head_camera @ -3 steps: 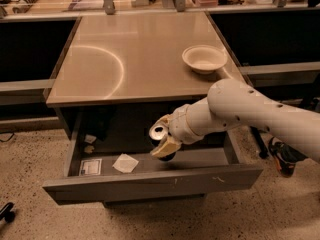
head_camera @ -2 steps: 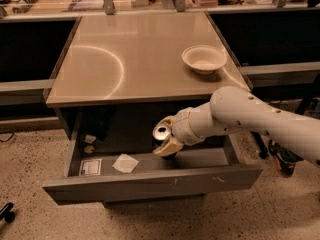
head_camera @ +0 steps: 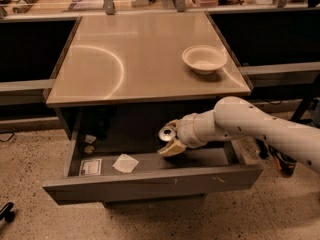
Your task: Place pepsi can into top drawer
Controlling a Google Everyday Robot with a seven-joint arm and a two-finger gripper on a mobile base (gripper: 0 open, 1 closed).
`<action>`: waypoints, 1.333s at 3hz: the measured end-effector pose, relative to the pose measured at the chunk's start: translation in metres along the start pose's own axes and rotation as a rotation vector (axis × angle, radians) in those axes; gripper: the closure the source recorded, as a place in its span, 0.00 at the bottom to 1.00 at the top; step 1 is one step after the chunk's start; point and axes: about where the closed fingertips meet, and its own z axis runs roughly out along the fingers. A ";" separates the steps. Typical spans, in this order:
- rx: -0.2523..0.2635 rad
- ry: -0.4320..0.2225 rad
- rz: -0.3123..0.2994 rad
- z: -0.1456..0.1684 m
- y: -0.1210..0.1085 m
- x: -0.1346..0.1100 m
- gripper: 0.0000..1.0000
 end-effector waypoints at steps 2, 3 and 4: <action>0.006 -0.007 0.053 0.006 -0.006 0.014 0.81; 0.006 -0.007 0.053 0.006 -0.006 0.014 0.58; 0.006 -0.007 0.053 0.007 -0.006 0.014 0.35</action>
Offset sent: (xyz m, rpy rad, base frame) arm 0.0074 -0.0058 -0.0138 0.0212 0.0269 -0.0350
